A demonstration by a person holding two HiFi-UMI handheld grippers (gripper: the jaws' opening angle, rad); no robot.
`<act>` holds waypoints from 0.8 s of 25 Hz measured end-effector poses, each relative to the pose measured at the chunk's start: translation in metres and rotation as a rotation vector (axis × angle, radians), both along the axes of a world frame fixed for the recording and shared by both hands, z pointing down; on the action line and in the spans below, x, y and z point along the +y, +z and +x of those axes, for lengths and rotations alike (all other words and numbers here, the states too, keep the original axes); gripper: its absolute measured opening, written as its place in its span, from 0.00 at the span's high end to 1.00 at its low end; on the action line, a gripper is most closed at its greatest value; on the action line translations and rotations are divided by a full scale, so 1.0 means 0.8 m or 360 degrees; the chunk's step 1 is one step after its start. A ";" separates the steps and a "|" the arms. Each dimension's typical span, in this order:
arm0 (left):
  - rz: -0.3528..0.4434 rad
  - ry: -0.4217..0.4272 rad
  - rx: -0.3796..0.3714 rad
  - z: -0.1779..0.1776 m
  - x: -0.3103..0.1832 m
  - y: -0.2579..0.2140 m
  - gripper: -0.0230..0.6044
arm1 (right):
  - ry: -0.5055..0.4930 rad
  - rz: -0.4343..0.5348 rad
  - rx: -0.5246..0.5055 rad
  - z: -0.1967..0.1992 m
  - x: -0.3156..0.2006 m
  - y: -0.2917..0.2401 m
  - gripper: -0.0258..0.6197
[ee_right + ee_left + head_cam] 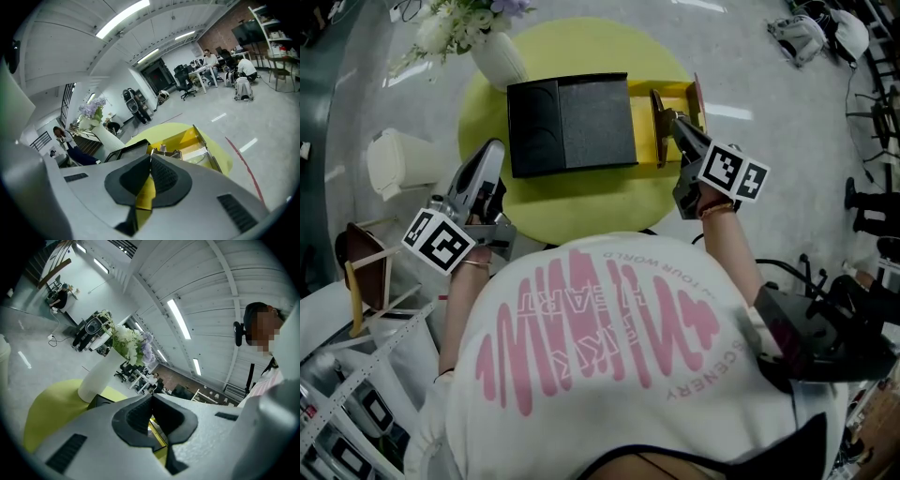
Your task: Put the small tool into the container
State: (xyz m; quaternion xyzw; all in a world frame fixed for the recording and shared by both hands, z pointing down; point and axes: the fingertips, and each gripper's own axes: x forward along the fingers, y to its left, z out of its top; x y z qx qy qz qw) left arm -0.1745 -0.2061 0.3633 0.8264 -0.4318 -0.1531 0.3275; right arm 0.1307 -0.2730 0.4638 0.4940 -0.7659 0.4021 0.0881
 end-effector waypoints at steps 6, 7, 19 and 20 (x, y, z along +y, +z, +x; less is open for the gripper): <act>-0.0002 -0.0021 0.0002 -0.005 0.000 0.000 0.95 | 0.0009 -0.0010 -0.0008 0.000 -0.004 0.003 0.94; -0.0001 -0.0024 0.0002 -0.006 0.000 0.000 0.95 | 0.0012 -0.0010 -0.0009 0.000 -0.006 0.003 0.94; -0.0003 -0.0049 -0.0021 -0.009 0.002 0.002 0.95 | 0.0033 -0.0026 -0.0033 0.004 -0.014 0.010 0.94; -0.0005 -0.0052 -0.0024 -0.010 0.003 0.002 0.95 | 0.0035 -0.0027 -0.0034 0.004 -0.015 0.010 0.94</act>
